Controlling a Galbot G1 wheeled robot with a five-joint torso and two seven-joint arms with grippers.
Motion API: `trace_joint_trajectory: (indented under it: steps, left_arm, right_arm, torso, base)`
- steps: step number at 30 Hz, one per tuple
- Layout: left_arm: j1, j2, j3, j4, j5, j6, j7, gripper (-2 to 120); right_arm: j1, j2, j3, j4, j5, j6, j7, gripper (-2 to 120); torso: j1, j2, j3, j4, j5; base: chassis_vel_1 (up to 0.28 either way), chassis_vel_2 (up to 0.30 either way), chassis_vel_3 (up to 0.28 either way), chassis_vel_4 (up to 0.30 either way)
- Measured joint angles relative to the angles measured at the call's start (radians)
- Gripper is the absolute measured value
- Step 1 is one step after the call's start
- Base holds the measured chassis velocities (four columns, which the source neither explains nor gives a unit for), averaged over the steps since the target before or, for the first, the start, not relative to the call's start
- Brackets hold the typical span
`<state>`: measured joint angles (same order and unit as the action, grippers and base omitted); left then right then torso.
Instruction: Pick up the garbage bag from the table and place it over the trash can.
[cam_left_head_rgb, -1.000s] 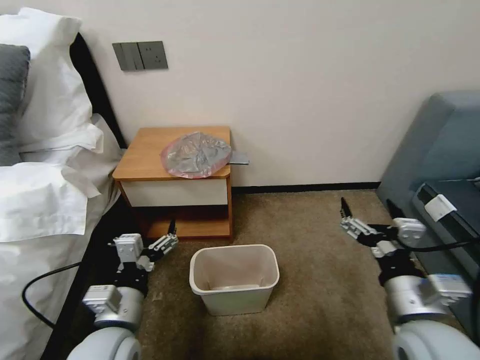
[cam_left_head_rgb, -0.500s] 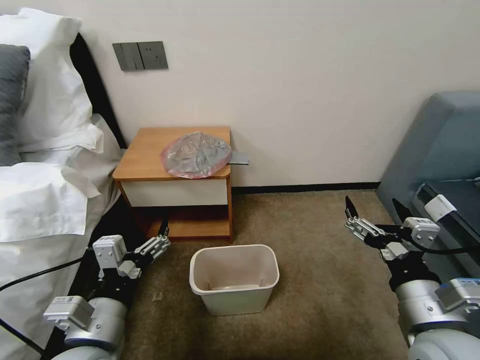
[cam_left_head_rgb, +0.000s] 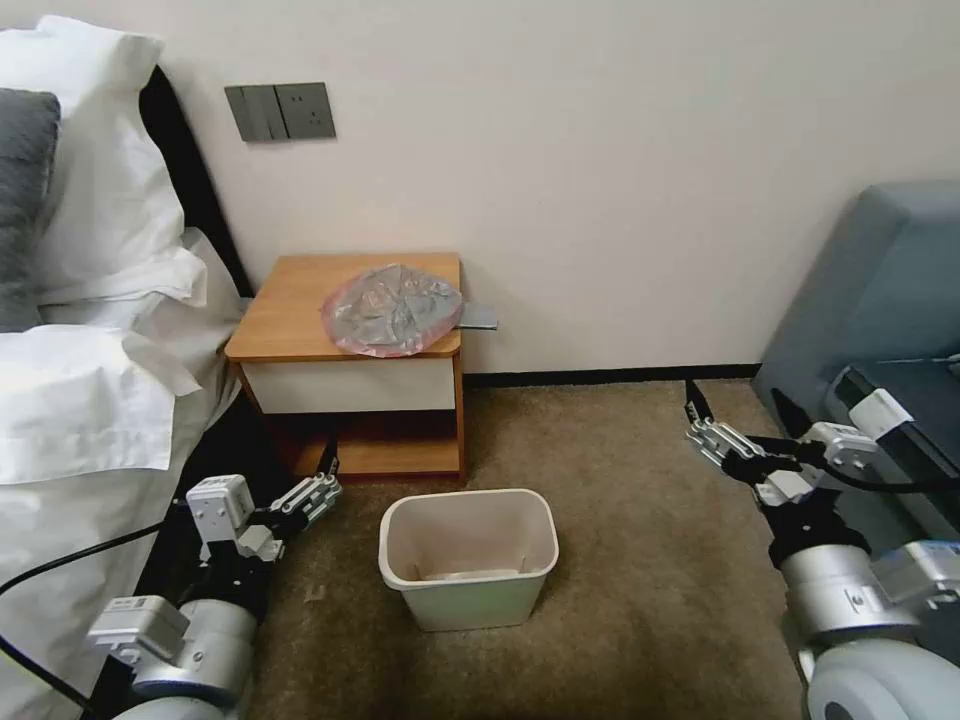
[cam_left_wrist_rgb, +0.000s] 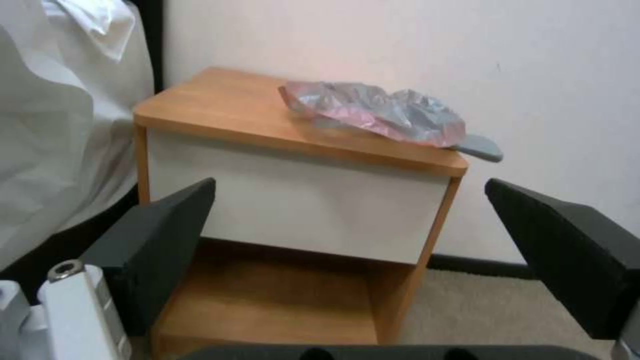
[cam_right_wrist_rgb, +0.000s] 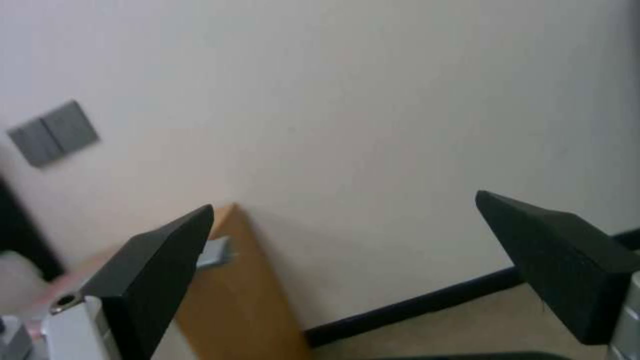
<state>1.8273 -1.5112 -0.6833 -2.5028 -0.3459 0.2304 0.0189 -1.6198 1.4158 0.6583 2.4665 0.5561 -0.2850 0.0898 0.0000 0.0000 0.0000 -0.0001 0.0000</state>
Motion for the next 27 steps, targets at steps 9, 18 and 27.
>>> trace_joint_trajectory:
  steps: [9, 18, 27]
  left_arm:
    - [0.000, -0.001, 0.000, 0.001, -0.002, 0.000, 0.000, 100]
    - [0.001, -0.006, 0.000, 0.002, 0.001, -0.025, 0.000, 100]
    - [0.032, 0.032, -0.027, 0.003, -0.051, -0.081, -0.002, 100]
  right_arm:
    - [0.183, -0.064, -0.093, -0.037, 0.331, -0.056, 0.173, 100]
    - [0.391, -0.133, -0.160, -0.188, 0.648, -0.033, 0.207, 100]
    - [0.533, -0.120, -0.213, -0.392, 0.957, -0.009, 0.205, 100]
  torso:
    - [0.000, 0.000, 0.000, 0.0002, -0.0001]
    - [0.000, 0.000, 0.000, 0.0003, 0.0000]
    - [0.000, 0.000, 0.000, 0.0002, -0.0001]
  base:
    - [0.000, 0.000, 0.000, 0.000]
    - [0.000, 0.000, 0.000, 0.000]
    - [0.000, 0.000, 0.000, 0.000]
